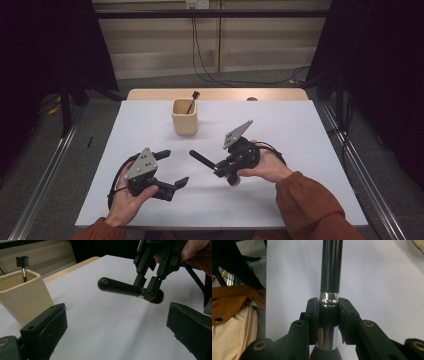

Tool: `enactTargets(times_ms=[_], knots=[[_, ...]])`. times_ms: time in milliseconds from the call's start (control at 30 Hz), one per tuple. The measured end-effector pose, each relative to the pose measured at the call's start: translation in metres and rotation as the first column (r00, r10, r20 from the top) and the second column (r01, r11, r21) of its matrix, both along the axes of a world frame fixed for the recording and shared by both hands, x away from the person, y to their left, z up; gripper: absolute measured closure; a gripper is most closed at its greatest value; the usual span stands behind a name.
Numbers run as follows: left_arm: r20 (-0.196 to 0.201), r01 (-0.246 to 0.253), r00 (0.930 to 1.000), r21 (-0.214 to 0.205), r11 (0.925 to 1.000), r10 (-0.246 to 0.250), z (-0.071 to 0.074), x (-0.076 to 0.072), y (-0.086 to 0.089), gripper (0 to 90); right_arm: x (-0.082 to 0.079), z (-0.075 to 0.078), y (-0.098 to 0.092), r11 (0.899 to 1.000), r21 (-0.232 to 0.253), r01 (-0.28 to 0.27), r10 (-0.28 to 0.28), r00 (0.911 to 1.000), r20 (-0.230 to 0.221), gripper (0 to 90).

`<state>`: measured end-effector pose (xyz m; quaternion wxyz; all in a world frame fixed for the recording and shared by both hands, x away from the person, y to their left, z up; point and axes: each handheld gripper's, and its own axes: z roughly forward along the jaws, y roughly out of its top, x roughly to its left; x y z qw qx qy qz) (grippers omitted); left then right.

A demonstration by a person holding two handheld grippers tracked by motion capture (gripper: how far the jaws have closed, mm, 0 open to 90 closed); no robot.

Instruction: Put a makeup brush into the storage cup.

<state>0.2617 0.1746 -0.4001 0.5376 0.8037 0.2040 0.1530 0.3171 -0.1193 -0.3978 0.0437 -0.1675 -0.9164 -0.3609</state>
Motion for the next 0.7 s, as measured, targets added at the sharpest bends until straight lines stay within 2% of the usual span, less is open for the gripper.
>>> enactTargets(times_ms=[233,467,567,700], knots=[[-0.031,0.031,0.9991,0.041,0.9987,-0.030,0.000,0.006,-0.004,3.3,0.002,-0.001,0.011,0.993,-0.102,-0.065,0.062,0.9977,-0.029,72.2],[-0.070,0.060,0.9961,0.079,0.9951,-0.055,0.002,0.009,-0.009,3.3,0.004,-0.005,0.019,0.974,-0.190,-0.125,0.116,0.9914,-0.062,72.2],[-0.104,0.071,0.9928,0.118,0.9904,-0.059,0.003,0.012,-0.011,3.3,0.003,-0.005,0.022,0.960,-0.228,-0.163,0.144,0.9849,-0.097,72.2],[-0.132,0.095,0.9884,0.147,0.9845,-0.076,0.006,0.016,-0.011,3.2,0.006,-0.005,0.025,0.949,-0.262,-0.175,0.153,0.9832,-0.099,72.2]])
